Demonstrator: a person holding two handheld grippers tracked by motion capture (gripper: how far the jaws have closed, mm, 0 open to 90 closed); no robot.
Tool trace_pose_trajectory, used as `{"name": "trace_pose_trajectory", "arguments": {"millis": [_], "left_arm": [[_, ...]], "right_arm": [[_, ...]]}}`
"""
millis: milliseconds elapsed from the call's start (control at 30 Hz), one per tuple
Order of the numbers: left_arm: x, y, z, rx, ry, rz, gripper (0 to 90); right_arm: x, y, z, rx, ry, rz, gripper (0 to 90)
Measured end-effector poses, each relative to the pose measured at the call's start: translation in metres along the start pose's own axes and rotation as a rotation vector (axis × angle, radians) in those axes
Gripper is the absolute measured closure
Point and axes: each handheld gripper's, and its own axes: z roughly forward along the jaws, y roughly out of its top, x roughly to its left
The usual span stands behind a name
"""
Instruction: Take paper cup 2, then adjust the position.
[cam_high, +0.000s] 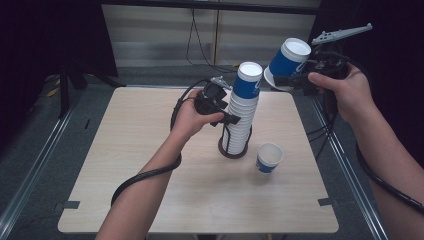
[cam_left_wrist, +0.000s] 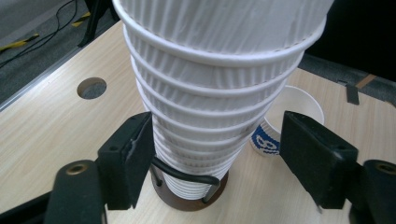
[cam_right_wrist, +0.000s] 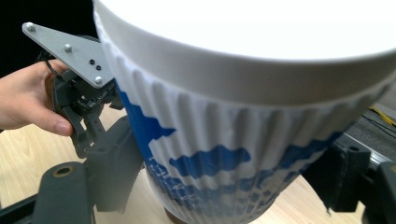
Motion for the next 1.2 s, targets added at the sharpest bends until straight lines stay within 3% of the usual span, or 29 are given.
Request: {"name": "trace_pose_trajectory", "arguments": {"millis": [133, 367, 1200], "left_arm": [[0.001, -0.001, -0.001, -0.005, 0.001, -0.005, 30.6], [0.0, -0.004, -0.001, 0.014, -0.006, -0.016, 23.1], [-0.003, -0.023, -0.017, 0.03, -0.014, -0.01, 17.5]], "right_arm": [[-0.002, -0.003, -0.004, 0.004, -0.001, -0.003, 20.4], [-0.003, -0.018, -0.005, 0.032, 0.012, -0.011, 20.5], [0.015, -0.064, 0.04, 0.102, 0.09, -0.048, 20.5]]}}
